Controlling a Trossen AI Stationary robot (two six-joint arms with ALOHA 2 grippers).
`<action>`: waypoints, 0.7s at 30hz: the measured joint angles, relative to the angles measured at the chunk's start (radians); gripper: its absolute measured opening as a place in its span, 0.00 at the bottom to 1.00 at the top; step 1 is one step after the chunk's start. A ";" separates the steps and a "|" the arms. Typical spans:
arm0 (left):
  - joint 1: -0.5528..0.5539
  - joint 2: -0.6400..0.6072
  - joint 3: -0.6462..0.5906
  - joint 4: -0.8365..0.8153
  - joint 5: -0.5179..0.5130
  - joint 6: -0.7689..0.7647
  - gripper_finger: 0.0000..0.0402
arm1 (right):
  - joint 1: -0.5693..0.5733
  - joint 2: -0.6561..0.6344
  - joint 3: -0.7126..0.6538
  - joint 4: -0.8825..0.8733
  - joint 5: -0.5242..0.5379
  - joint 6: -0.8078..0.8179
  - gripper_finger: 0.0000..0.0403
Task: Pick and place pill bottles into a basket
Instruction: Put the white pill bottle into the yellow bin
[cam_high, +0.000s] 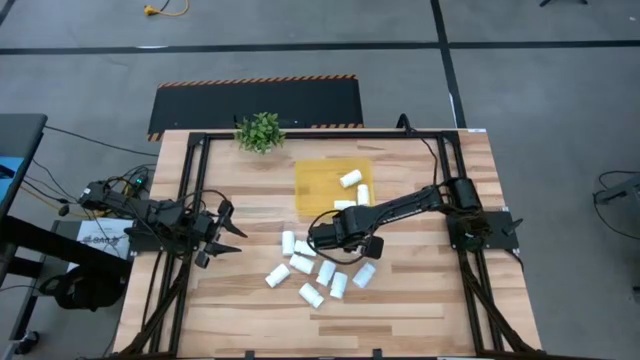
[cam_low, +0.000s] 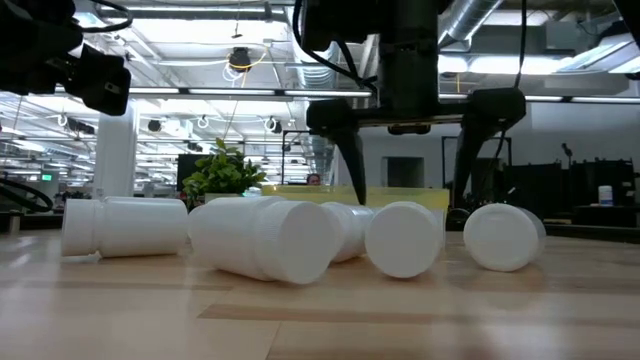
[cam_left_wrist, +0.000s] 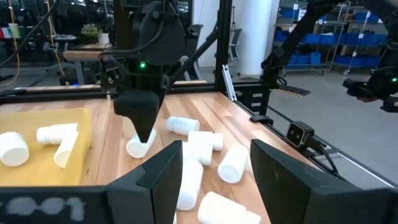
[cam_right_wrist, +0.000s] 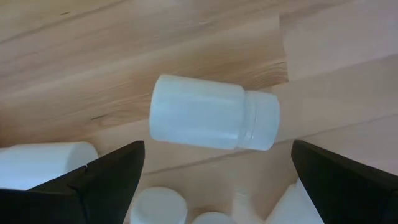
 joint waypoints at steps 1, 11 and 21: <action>0.000 0.000 0.000 0.000 0.000 0.000 0.44 | 0.000 0.000 -0.002 0.003 0.002 0.000 0.99; 0.000 0.000 0.000 0.000 0.000 0.000 0.44 | -0.002 -0.001 -0.010 0.009 0.040 0.001 0.99; 0.000 0.000 0.000 0.000 0.000 -0.001 0.44 | -0.006 0.040 -0.009 0.038 0.039 0.000 0.99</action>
